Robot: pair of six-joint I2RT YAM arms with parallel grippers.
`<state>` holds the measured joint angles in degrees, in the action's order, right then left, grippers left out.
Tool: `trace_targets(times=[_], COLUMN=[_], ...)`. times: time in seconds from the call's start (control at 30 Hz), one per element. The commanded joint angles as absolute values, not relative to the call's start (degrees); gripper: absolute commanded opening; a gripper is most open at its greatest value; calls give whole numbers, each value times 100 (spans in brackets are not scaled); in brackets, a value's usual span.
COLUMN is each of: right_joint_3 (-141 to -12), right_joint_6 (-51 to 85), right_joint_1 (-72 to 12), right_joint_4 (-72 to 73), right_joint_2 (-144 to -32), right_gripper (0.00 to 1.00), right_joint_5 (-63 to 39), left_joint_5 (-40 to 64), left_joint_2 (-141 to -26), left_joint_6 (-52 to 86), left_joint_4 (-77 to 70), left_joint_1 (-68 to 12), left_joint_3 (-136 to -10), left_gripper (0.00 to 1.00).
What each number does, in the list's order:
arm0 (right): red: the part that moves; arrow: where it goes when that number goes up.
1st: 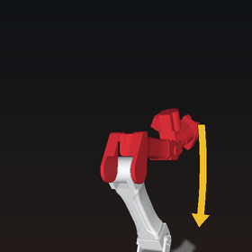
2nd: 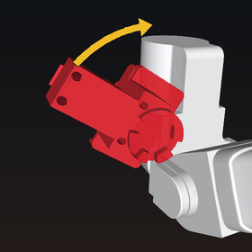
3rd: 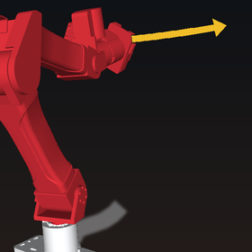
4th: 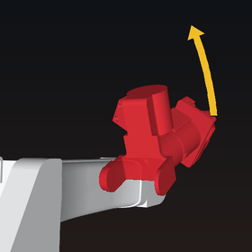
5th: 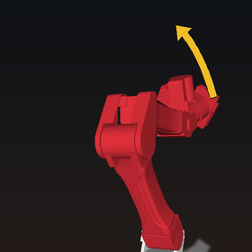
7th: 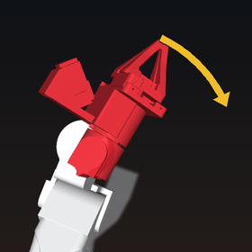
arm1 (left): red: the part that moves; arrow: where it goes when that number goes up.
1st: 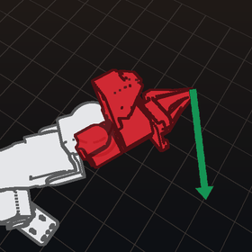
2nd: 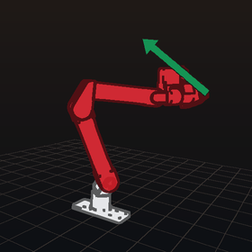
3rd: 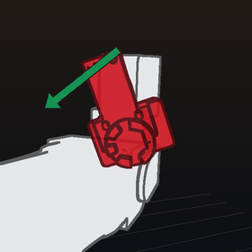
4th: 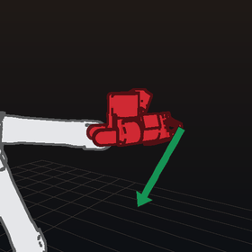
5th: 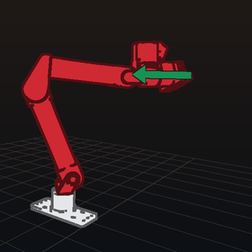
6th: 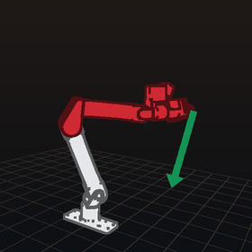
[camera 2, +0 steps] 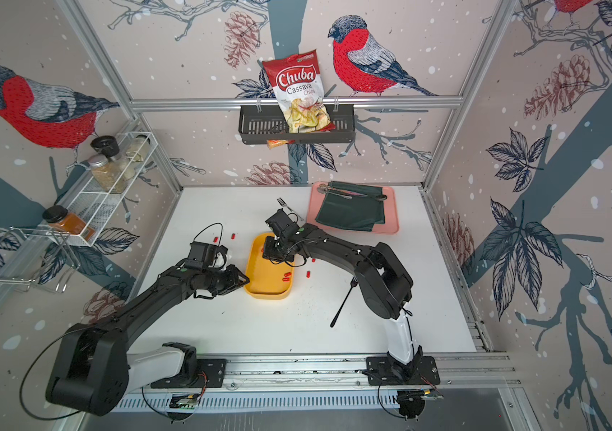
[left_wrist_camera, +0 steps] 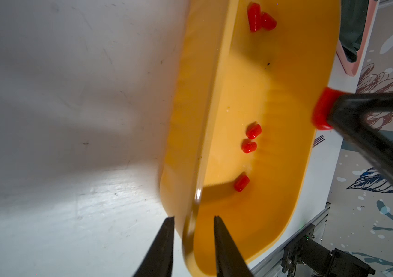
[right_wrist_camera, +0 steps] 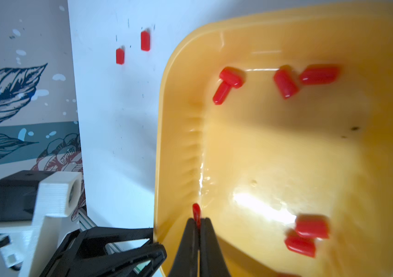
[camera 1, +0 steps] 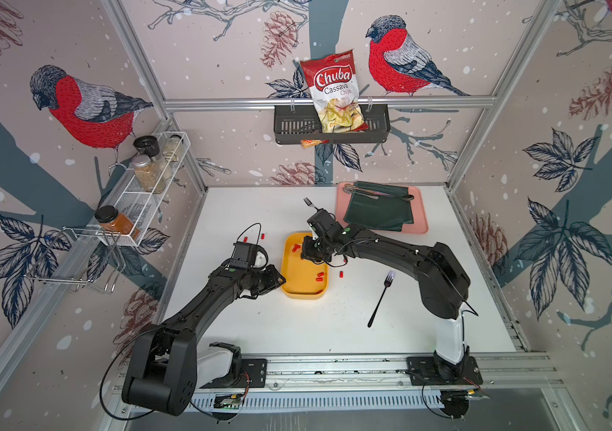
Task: Take the screw protection sleeves out of the storage box
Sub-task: Place the screw protection sleeve at the center of the board.
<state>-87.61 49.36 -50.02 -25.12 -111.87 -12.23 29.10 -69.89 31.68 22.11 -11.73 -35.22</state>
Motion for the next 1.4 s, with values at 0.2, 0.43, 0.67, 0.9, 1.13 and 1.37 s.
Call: trace_targets(times=[0.2,0.43,0.67,0.9,1.13,1.37], right_joint_3=[-7636,-7910,-8020,-8238,-8398,-8412], right_joint_6=[4662,4344,4229,4107,3999,3933], right_joint_1=[-3988,-3848,-3764,-3739,-3735,-3736], right_joint_4=[-3984,-4304,-4135,-4052,-4069,-4009], right_joint_2=[-10267,-10915,-11250,-11562,-11837,-11873], right_gripper=[7,9,13,13,14,15], right_joint_5=[244,554,536,500,548,606], left_joint_5=[3458,3439,3333,3239,3222,3208], left_joint_2=[-7150,-7120,-7063,-7009,-6988,-6987], left_joint_6=[3268,3198,3090,3051,3055,3025], left_joint_4=[1760,1812,1942,2068,2099,2101], left_joint_1=[-1260,-1336,-1336,-1336,-1336,-1336], left_joint_3=[-3483,-3465,-3470,-3558,-3575,-3575], left_gripper=[32,32,33,34,34,34])
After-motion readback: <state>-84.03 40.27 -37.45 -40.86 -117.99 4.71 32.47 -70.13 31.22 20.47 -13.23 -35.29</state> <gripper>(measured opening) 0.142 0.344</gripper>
